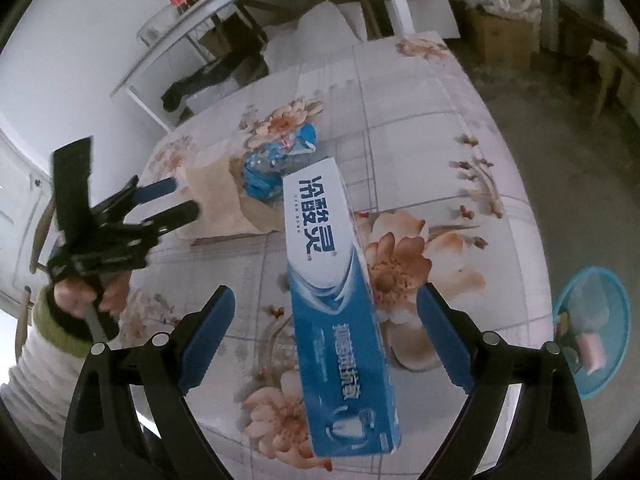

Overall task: Collect trash
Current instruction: 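Bring both tools back over the table toward the toothpaste box, then grasp the toothpaste box with the right tool while the left tool grasps the beige cloth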

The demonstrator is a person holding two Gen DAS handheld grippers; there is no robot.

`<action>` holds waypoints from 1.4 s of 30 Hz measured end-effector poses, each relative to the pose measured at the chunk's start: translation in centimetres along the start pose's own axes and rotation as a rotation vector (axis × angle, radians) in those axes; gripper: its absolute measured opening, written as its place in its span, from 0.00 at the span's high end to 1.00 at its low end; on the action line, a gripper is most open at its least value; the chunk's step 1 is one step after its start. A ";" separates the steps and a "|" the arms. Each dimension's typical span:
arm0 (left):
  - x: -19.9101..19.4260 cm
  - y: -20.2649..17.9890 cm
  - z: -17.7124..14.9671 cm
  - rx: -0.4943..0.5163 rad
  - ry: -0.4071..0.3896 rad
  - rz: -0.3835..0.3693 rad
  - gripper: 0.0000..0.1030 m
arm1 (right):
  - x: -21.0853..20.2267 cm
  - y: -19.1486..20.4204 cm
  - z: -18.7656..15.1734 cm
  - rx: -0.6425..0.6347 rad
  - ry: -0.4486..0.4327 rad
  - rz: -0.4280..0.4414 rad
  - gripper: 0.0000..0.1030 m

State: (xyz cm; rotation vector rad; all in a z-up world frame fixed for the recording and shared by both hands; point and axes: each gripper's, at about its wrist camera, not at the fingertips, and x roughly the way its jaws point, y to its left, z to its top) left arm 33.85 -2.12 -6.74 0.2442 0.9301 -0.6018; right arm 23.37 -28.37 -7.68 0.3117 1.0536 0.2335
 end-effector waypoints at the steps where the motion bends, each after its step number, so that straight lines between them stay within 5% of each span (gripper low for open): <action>1: 0.8 0.0 -0.1 0.018 0.016 0.008 0.06 | 0.3 0.1 0.1 -0.005 0.009 -0.002 0.14; 6: 3.6 0.4 -0.4 0.066 0.084 0.033 0.11 | 1.4 0.4 0.6 -0.026 0.038 -0.008 0.14; 11: 3.1 1.1 -0.4 0.024 0.045 0.055 0.38 | 2.0 0.2 0.5 -0.018 0.051 0.006 0.16; 19: 1.7 1.2 -1.7 -0.011 0.046 0.083 0.86 | 3.0 0.1 -0.2 0.021 0.086 0.004 0.52; 33: -5.1 -4.0 -11.0 -0.106 0.043 0.000 0.92 | 0.9 1.5 -5.3 0.056 0.084 0.025 0.53; 37: -6.9 -6.0 -13.8 -0.209 0.027 -0.033 0.92 | 0.0 2.0 -7.3 0.074 0.072 0.017 0.53; 42: -7.9 -7.9 -15.2 -0.264 -0.001 0.010 0.92 | -0.4 2.9 -8.5 0.048 0.060 -0.027 0.52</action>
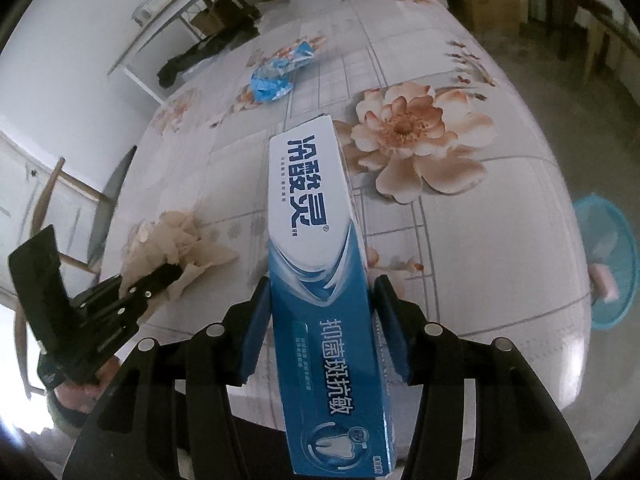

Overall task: Collect trash
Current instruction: 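Grasp the toothpaste box with the right tool while the left tool grasps the beige cloth, then lift the toothpaste box with the right tool while the left tool lifts the cloth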

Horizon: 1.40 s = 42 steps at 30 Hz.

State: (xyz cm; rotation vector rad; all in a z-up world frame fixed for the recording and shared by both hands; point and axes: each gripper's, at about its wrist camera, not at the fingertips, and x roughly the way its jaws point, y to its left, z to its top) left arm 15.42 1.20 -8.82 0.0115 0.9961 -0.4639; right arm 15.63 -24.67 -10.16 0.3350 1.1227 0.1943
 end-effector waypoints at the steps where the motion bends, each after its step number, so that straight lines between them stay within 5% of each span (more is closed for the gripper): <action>1: 0.0 -0.5 -0.1 0.008 -0.006 0.025 0.92 | 0.1 0.2 0.1 -0.011 0.001 -0.013 0.52; 10: 0.2 -2.6 -0.6 0.110 -0.018 0.165 0.92 | 0.9 1.7 0.7 -0.065 -0.031 -0.115 0.44; 42: 0.3 -2.5 -0.6 0.108 -0.020 0.171 0.92 | 0.9 2.0 0.3 -0.058 -0.076 -0.149 0.57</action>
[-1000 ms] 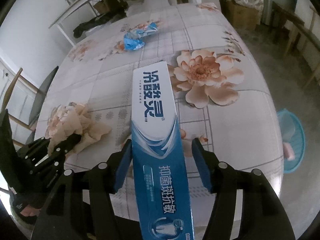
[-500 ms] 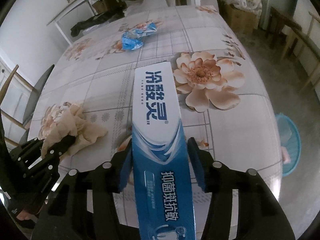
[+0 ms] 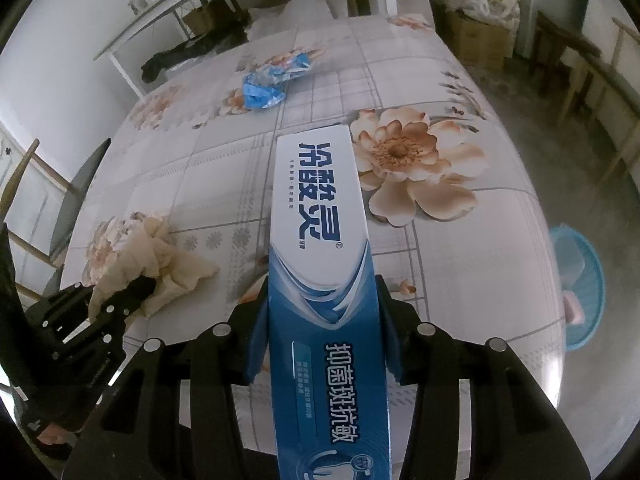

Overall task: Collect trash
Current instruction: 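Lift the toothpaste box with the right tool while the left tool lifts the cloth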

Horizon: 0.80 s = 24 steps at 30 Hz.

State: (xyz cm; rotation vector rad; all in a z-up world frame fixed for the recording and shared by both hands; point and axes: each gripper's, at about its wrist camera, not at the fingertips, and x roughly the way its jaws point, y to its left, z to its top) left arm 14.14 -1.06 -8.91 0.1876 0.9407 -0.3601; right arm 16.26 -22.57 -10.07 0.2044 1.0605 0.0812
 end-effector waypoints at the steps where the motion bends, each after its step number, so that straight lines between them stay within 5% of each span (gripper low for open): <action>1: 0.0 0.0 0.1 -0.001 0.000 -0.004 0.92 | -0.1 -0.1 0.0 0.003 -0.002 0.004 0.57; 24: -3.4 -0.8 1.2 -0.033 -0.100 -0.064 0.92 | -2.0 -0.6 -0.1 0.062 -0.054 0.061 0.57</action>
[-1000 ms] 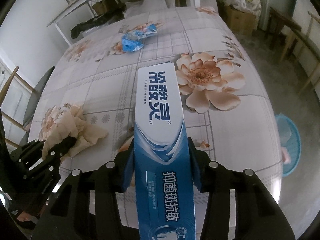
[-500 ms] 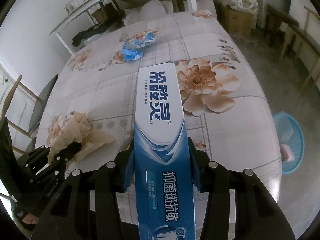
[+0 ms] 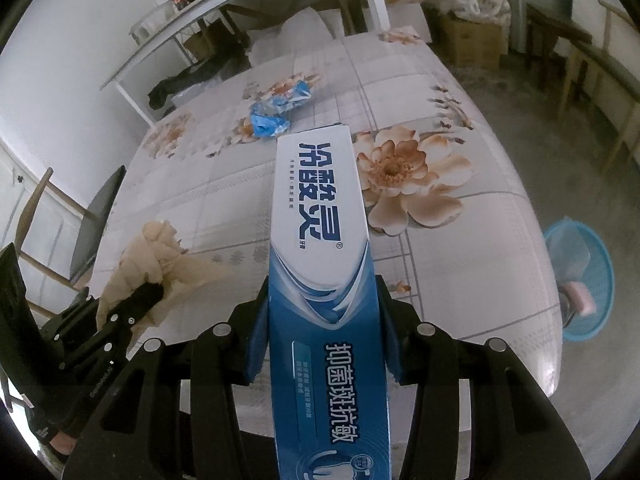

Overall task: Collect trash
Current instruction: 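Lift the toothpaste box with the right tool while the left tool lifts the cloth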

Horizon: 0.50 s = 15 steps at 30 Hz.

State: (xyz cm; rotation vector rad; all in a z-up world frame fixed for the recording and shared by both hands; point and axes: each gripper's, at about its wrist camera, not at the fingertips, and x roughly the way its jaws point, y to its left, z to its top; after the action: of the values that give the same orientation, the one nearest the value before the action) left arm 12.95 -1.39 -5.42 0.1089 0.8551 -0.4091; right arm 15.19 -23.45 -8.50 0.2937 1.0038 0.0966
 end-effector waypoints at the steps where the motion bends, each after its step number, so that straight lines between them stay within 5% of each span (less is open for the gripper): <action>1: -0.1 0.0 0.0 -0.001 -0.004 -0.003 0.92 | -0.1 0.0 0.0 0.000 -0.002 0.000 0.57; 15: -1.2 -0.7 0.6 0.003 -0.035 -0.035 0.92 | -0.6 0.2 -0.3 0.006 -0.021 0.009 0.57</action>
State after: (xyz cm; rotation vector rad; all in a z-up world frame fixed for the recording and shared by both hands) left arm 12.42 -1.85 -4.10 0.0898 0.8229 -0.4443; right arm 14.62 -23.31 -8.10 0.3044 0.9826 0.0983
